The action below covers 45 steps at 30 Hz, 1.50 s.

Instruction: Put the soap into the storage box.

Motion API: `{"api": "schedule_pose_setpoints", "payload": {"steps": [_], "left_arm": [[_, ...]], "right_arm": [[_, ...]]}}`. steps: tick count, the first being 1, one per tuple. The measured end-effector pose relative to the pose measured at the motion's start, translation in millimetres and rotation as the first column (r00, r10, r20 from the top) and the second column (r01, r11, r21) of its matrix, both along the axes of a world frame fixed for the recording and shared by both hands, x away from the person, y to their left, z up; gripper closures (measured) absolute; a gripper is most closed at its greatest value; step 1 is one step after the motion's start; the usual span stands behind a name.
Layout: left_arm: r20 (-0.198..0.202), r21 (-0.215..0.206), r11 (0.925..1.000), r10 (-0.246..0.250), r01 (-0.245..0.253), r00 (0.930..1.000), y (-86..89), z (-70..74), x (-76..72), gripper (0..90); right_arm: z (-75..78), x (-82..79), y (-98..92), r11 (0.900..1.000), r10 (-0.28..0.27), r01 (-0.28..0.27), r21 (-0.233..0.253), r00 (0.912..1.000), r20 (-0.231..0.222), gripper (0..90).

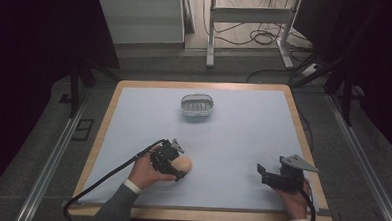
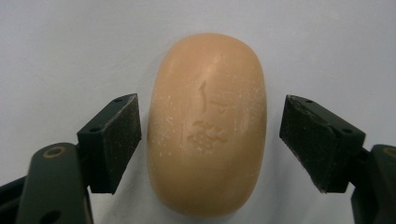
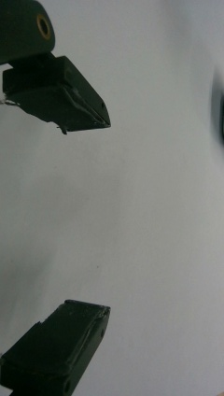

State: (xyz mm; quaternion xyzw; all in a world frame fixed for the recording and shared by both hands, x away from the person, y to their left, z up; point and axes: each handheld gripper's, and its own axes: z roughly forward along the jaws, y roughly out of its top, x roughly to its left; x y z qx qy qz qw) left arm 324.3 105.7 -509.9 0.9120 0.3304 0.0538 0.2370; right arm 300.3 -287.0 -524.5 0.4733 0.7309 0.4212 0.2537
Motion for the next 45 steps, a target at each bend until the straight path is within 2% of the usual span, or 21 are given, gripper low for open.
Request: {"api": "schedule_pose_setpoints", "payload": {"steps": [8,11,21,38,45], "left_arm": [[-0.007,0.017,0.9998,0.007,-0.007,0.9999,-2.9,-6.3,0.8,27.6],[0.004,0.025,0.9996,0.013,-0.014,0.9999,-3.5,-7.1,-0.2,31.1],[-0.005,0.023,0.9997,-0.005,0.005,1.0,-1.7,-5.7,0.8,31.9],[0.041,-0.037,0.9993,0.002,0.0,0.9991,14.1,17.8,1.3,32.0],[0.078,-0.056,0.9984,0.003,0.002,0.9969,16.7,28.6,-2.8,32.0]], "right_arm": [[0.0,0.2,-0.2,1.0,0.001,-0.001,0.002,1.0,-0.001,9.0],[-0.2,0.5,-0.2,1.0,0.002,-0.002,0.003,1.0,-0.002,9.1],[-0.1,0.6,-0.1,1.0,0.001,-0.001,0.001,1.0,-0.002,9.2],[-0.2,0.7,-0.1,1.0,-0.001,0.001,-0.002,1.0,-0.003,9.2],[-0.2,0.7,0.0,1.0,-0.001,0.001,-0.002,1.0,-0.003,9.2]]}}
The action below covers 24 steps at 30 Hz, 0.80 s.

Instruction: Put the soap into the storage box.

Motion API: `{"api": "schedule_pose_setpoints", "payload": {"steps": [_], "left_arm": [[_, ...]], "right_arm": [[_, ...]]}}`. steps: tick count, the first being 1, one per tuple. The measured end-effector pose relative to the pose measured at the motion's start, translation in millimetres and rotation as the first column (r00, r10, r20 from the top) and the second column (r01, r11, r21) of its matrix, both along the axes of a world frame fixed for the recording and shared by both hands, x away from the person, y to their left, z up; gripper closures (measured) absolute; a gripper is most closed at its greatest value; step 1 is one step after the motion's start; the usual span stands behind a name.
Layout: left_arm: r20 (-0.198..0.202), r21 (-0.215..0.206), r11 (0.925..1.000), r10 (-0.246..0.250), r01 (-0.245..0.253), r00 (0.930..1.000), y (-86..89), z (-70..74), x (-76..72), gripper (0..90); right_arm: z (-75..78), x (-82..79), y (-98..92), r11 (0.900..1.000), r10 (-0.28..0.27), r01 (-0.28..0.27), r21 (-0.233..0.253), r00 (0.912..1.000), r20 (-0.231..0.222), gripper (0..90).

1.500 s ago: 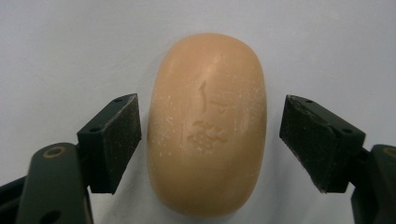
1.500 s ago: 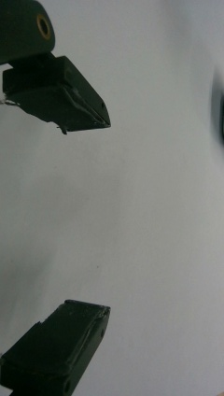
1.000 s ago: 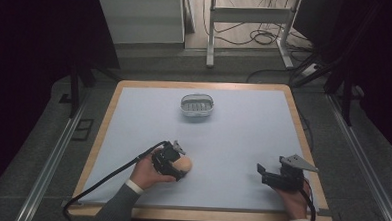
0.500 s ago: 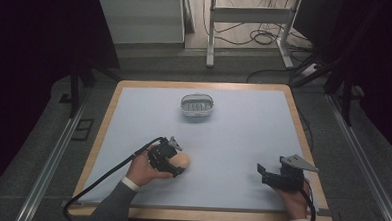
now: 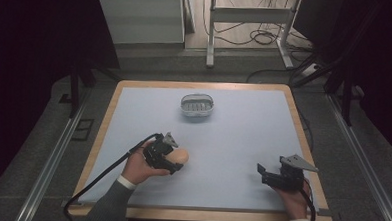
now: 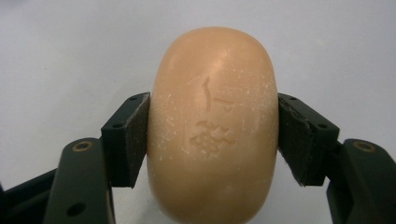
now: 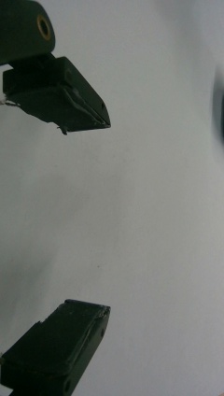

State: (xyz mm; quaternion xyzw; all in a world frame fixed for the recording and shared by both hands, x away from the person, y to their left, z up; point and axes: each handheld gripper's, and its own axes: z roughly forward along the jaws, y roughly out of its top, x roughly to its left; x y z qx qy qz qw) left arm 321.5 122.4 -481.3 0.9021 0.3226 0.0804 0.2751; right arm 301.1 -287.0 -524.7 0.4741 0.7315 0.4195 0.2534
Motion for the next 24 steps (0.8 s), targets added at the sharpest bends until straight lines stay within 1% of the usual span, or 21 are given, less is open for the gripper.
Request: {"api": "schedule_pose_setpoints", "payload": {"steps": [4,7,10,21,24], "left_arm": [[0.009,-0.011,0.9999,0.005,-0.005,0.9999,2.1,4.6,0.4,32.1],[0.006,-0.005,0.9999,0.01,-0.01,0.9999,4.4,5.8,2.2,32.1],[0.013,-0.006,0.9999,0.016,-0.016,0.9998,5.7,6.7,3.3,32.0],[0.03,-0.024,0.9992,0.033,-0.032,0.999,11.9,13.2,5.7,32.1],[0.039,-0.018,0.9992,0.037,-0.036,0.9985,13.0,16.7,7.0,32.1]], "right_arm": [[0.1,-0.2,0.0,1.0,0.001,-0.001,-0.002,1.0,0.001,9.2],[0.1,-0.2,-0.1,1.0,0.001,-0.001,-0.001,1.0,0.001,9.2],[0.0,-0.1,0.0,1.0,0.0,0.0,0.0,1.0,0.001,9.2],[0.0,-0.2,0.2,1.0,0.0,0.0,-0.004,1.0,0.001,9.2],[-0.1,-0.2,0.4,1.0,0.0,0.0,-0.004,1.0,0.0,9.2]]}}
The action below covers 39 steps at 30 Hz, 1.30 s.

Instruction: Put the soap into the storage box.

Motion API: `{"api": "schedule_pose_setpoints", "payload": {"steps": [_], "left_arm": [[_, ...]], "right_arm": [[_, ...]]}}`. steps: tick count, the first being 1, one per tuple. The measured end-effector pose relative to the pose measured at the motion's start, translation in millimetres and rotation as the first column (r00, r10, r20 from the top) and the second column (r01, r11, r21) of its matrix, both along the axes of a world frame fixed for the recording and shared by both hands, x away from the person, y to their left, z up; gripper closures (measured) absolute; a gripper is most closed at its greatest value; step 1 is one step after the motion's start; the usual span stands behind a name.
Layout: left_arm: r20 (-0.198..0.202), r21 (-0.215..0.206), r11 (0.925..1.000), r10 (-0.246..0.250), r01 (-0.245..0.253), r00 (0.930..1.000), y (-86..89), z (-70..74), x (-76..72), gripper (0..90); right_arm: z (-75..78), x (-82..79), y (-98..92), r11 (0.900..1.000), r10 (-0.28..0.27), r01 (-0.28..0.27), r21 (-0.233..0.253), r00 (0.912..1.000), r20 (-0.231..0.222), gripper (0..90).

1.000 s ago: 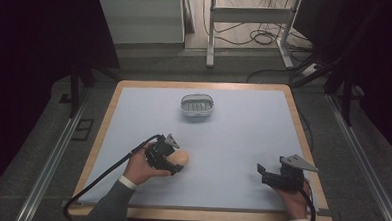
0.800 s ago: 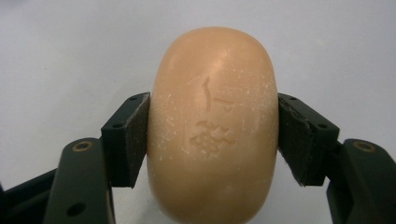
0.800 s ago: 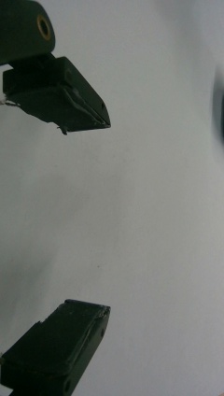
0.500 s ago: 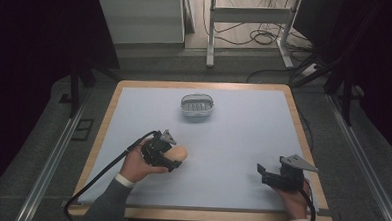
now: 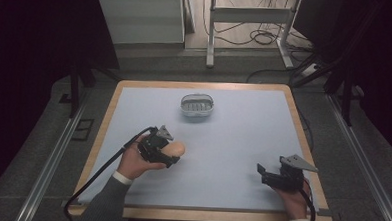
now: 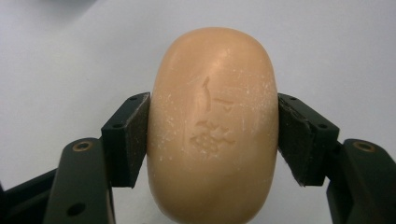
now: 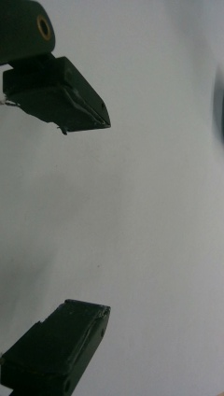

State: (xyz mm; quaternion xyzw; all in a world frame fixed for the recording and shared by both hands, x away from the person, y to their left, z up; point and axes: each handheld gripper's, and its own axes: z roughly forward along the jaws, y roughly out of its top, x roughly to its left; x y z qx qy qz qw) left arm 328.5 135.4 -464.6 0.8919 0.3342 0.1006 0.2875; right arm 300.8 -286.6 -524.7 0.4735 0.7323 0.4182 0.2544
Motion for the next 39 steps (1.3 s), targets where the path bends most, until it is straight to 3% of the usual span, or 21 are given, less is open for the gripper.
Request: {"api": "schedule_pose_setpoints", "payload": {"steps": [16,39], "left_arm": [[0.013,-0.001,1.0,-0.002,0.002,0.9999,-2.9,13.4,7.1,32.0],[0.009,0.002,0.9992,0.039,-0.039,0.9992,2.6,17.5,28.7,32.1]], "right_arm": [[-0.6,0.9,-0.2,1.0,0.0,0.0,-0.002,1.0,-0.008,9.2],[-0.6,0.8,0.0,1.0,0.0,0.0,0.0,1.0,-0.009,9.2]]}}
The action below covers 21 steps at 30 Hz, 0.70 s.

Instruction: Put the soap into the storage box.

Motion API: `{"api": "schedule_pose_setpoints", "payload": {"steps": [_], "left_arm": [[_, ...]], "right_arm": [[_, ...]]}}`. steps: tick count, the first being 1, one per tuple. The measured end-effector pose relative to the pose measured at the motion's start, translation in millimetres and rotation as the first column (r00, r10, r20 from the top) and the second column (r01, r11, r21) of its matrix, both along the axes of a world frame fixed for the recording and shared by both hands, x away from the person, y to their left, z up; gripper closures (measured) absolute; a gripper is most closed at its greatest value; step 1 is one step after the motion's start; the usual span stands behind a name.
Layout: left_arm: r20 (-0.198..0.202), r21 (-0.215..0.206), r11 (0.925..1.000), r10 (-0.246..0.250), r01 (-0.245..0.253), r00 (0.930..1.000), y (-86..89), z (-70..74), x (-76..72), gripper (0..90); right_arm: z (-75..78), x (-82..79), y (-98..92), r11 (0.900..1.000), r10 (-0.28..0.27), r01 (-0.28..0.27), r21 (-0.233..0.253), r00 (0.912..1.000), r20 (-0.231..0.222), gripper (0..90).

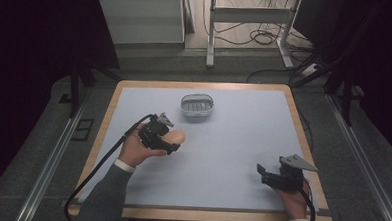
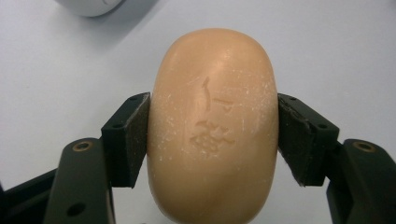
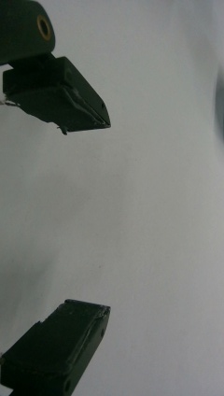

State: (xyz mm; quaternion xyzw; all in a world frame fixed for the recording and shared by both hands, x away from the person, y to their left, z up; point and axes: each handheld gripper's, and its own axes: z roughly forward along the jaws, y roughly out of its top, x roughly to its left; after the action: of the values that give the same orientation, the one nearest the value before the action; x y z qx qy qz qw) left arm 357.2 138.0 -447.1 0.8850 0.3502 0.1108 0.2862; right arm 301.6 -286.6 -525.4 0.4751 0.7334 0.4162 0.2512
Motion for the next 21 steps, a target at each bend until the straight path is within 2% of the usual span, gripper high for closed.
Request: {"api": "schedule_pose_setpoints", "payload": {"steps": [7,12,17,21], "left_arm": [[0.014,0.003,1.0,-0.001,0.001,0.9999,-1.1,5.5,7.1,32.1],[0.018,-0.016,0.9999,-0.001,0.001,0.9998,-1.4,8.1,11.4,32.1],[0.021,-0.002,1.0,-0.009,0.009,0.9997,-4.2,11.3,15.5,32.1],[0.028,-0.009,0.9999,-0.011,0.012,0.9995,-6.4,15.5,18.5,32.1]], "right_arm": [[-0.1,-0.1,0.1,1.0,-0.001,0.001,-0.002,1.0,0.003,9.2],[-0.1,0.3,0.3,1.0,0.002,-0.002,-0.006,1.0,-0.003,9.2],[-0.1,0.2,0.4,1.0,0.001,-0.001,-0.006,1.0,-0.002,9.2],[0.0,-0.4,0.7,1.0,0.0,0.0,-0.01,1.0,0.004,9.2]]}}
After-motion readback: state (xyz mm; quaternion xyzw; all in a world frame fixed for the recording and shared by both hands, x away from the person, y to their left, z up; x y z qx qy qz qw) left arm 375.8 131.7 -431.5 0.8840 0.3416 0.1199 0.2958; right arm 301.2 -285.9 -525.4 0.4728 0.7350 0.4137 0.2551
